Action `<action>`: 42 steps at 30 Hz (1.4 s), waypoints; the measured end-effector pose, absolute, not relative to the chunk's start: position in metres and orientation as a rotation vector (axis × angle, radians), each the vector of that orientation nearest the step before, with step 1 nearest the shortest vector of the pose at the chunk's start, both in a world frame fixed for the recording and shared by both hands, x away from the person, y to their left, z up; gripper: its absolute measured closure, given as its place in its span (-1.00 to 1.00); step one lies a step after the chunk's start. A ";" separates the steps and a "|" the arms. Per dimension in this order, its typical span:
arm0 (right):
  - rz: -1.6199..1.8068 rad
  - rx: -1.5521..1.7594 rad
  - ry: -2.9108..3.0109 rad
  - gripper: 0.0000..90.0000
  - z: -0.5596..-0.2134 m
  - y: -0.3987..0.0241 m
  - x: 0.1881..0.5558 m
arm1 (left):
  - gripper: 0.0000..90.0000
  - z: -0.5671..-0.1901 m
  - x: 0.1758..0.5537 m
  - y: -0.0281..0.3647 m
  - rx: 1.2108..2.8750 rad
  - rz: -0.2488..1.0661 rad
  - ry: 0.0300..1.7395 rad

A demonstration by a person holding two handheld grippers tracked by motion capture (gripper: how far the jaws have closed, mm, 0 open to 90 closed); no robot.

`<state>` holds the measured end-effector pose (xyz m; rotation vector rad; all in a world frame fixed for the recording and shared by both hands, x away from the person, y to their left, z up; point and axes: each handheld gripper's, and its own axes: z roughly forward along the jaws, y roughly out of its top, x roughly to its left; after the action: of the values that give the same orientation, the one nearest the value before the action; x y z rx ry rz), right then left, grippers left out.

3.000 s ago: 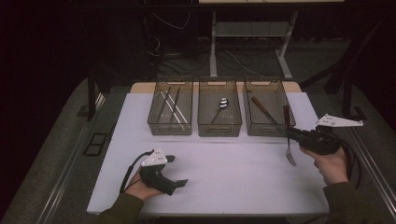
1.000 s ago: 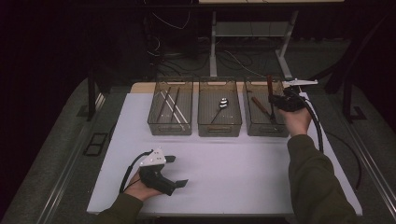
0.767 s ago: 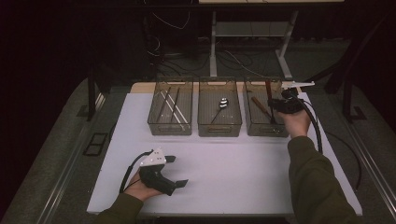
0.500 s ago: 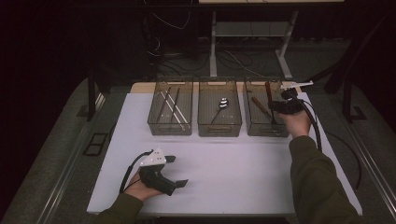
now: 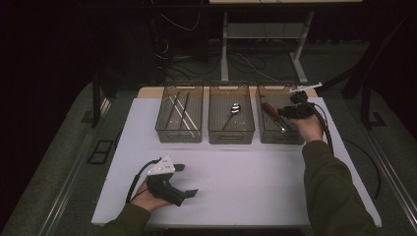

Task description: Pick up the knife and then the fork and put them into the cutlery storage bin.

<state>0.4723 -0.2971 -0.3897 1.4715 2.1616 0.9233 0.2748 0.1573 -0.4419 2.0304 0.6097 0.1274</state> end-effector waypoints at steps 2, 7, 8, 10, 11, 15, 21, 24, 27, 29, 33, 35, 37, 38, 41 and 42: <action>0.951 1.481 2.165 0.29 -0.389 -0.299 0.472 | -1.00 -0.442 0.275 0.157 2.030 0.128 0.609; 1.016 1.479 2.163 -0.01 -0.386 -0.304 0.470 | -1.00 -0.442 0.275 0.157 2.030 0.129 0.610; 1.027 1.478 2.157 -0.04 -0.385 -0.304 0.469 | -1.00 -0.442 0.275 0.157 2.031 0.130 0.609; 1.054 1.465 2.141 -0.11 -0.382 -0.307 0.467 | -1.00 -0.441 0.275 0.158 2.034 0.132 0.605; 1.072 1.472 2.133 -0.14 -0.381 -0.308 0.467 | -1.00 -0.441 0.275 0.157 2.031 0.131 0.605; 1.130 1.468 2.122 -0.25 -0.374 -0.312 0.462 | -1.00 -0.442 0.275 0.157 2.032 0.131 0.606; 1.148 1.438 2.089 -0.54 -0.368 -0.308 0.452 | -1.00 -0.442 0.275 0.157 2.033 0.133 0.609; 1.157 1.400 2.094 -0.56 -0.366 -0.307 0.445 | -1.00 -0.442 0.275 0.158 2.038 0.133 0.608; 1.199 1.391 2.080 -0.58 -0.365 -0.308 0.438 | -1.00 -0.442 0.275 0.157 2.037 0.132 0.611; 1.214 1.392 2.074 -0.58 -0.365 -0.308 0.433 | -1.00 -0.442 0.276 0.157 2.038 0.133 0.612; 1.216 1.368 2.087 -0.59 -0.365 -0.308 0.423 | -1.00 -0.443 0.276 0.158 2.035 0.130 0.617; 1.230 1.354 2.090 -0.59 -0.366 -0.308 0.417 | -1.00 -0.442 0.276 0.158 2.034 0.133 0.617; 1.243 1.350 2.099 -0.59 -0.367 -0.308 0.410 | -1.00 -0.443 0.276 0.158 2.042 0.134 0.616; 1.254 1.345 2.101 -0.59 -0.368 -0.308 0.407 | -1.00 -0.443 0.276 0.158 2.043 0.134 0.620; 1.278 1.340 2.115 -0.59 -0.373 -0.309 0.397 | -1.00 -0.443 0.276 0.159 2.047 0.131 0.627; 1.284 1.330 2.120 -0.59 -0.375 -0.309 0.394 | -1.00 -0.443 0.276 0.158 2.045 0.132 0.628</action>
<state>0.3937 -0.3091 -0.3748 1.3303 2.1196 1.2837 0.2755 0.1585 -0.4428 2.0452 0.6277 0.1319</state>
